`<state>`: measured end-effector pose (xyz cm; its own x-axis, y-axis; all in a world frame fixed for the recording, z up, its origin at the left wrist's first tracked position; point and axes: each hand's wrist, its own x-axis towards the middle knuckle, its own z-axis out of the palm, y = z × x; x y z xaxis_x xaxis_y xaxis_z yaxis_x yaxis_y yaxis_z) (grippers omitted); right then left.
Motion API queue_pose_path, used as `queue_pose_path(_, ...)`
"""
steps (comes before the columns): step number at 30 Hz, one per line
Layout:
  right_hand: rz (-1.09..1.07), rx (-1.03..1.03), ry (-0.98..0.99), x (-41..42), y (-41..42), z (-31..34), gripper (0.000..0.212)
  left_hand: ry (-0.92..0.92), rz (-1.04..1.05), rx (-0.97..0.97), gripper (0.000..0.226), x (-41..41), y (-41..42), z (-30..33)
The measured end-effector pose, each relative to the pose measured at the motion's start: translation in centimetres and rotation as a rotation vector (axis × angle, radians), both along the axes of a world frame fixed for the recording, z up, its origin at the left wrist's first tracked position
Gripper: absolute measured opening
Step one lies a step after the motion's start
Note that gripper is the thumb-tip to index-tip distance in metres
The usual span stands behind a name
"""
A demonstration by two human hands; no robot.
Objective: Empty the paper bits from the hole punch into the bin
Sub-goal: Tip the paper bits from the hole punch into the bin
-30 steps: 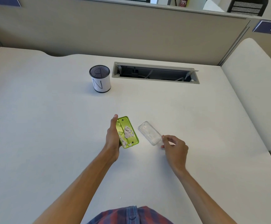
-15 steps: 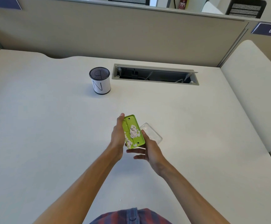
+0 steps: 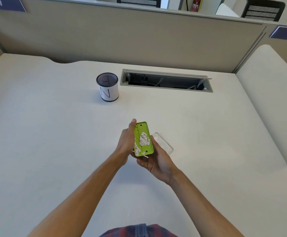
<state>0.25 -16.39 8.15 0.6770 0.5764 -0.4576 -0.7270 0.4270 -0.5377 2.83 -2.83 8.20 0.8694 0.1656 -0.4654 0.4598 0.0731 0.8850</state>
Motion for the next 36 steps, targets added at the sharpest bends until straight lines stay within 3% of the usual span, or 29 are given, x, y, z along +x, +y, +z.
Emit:
queue_pose_path(8, -0.099, 0.100, 0.064, 1.5, 1.4, 0.1, 0.059, -0.004, -0.160, 0.001, 0.080, 2.5, 1.5, 0.2)
queue_pose_path(12, -0.117, 0.149, 0.064, 2.4, 1.7, 0.5, 0.056, -0.039, -0.143, 0.030, 0.085, 3.8, 2.3, 0.0)
queue_pose_path(16, -0.138, 0.209, 0.066, 3.5, 1.7, 1.1, 0.064, -0.099, 0.126, 0.128, 0.059, 5.7, 4.2, -0.6)
queue_pose_path(21, -0.129, 0.177, 0.035, 4.6, 1.5, 1.7, 0.058, -0.119, 0.270, 0.359, 0.032, 9.2, 7.6, -1.7)
queue_pose_path(30, -0.162, 0.091, 0.009, 5.8, 1.7, 1.9, 0.051, -0.051, 0.387, 0.678, 0.079, 14.9, 11.4, -1.7)
queue_pose_path(36, -0.141, 0.053, -0.008, 5.8, 1.3, 1.8, 0.049, -0.044, 0.289, 0.695, 0.114, 17.3, 12.6, -3.0)
